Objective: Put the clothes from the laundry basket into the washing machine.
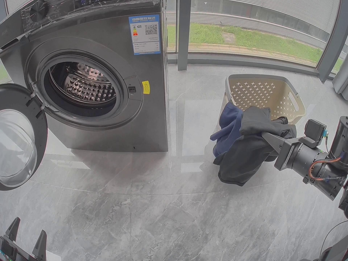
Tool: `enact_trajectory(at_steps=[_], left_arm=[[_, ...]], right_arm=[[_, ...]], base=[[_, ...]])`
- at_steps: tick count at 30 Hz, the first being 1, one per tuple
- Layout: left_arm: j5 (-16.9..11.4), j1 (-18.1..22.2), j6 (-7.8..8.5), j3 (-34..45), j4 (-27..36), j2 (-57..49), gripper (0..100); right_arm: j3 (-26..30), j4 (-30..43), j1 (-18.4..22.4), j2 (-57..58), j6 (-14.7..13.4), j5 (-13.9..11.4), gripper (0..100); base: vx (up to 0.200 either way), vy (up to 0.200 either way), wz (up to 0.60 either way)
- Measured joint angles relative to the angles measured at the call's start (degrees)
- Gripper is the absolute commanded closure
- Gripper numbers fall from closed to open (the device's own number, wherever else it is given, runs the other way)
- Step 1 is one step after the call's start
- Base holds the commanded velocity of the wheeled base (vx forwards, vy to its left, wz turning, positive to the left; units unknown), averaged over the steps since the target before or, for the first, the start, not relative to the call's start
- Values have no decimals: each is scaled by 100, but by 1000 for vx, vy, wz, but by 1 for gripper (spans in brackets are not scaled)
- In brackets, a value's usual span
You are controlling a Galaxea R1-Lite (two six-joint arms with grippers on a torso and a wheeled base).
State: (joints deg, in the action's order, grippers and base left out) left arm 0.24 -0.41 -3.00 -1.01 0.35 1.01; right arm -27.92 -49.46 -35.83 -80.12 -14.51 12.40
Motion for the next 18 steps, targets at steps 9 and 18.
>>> enact_trajectory(at_steps=[9,18], left_arm=[[0,0,-1,0,-2,0,0],[2,-5,0,0,-2,2,0]], right_arm=[[-2,-2,0,2,0,7,100],[2,-2,0,2,1,9,100]], base=[[0,200,0],[0,200,0]])
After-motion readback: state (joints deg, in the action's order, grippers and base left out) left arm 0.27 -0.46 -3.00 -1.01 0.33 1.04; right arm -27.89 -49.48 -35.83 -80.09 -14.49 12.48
